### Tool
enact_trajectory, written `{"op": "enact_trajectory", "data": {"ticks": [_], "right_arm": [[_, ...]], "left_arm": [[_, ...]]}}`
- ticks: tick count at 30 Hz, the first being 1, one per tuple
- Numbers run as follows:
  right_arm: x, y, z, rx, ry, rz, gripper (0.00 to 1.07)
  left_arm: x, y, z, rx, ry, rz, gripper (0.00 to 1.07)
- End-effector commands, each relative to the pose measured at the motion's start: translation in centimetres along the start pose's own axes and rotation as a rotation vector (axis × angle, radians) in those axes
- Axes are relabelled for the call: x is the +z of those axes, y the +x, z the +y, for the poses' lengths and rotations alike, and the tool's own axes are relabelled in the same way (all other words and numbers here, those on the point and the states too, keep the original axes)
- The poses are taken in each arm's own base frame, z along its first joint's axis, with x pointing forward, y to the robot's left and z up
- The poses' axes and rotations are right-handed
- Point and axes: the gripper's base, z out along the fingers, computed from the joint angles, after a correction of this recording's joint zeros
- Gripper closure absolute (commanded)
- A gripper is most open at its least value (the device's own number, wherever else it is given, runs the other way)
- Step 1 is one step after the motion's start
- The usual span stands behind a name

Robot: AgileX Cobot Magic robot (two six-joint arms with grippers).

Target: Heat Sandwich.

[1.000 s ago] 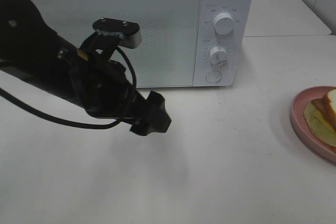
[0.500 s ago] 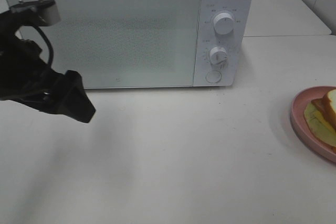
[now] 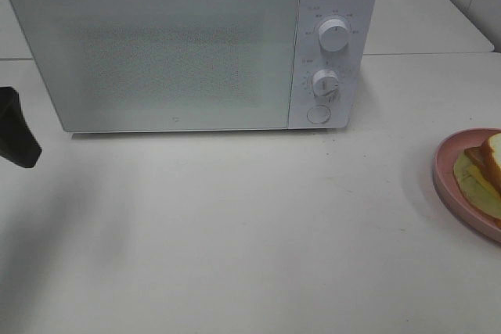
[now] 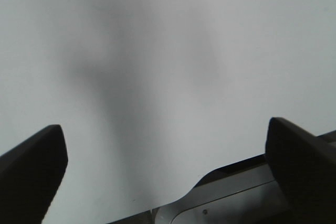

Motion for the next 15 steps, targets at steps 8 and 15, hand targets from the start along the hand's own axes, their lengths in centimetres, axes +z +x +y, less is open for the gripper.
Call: {"op": "enact_trajectory", "data": {"ticks": [8,15], "right_arm": [[-0.3,0.2,0.0,0.005,0.010,-0.035,0.39],[-0.3,0.2,0.0,0.005,0.010,-0.035,0.39]], "left_arm": [[-4.0,1.9,0.6,-0.052,-0.148,-0.097,0.09],[-6.9,3.7,-0.2,-0.035,-0.146,-0.174,0.09]]}}
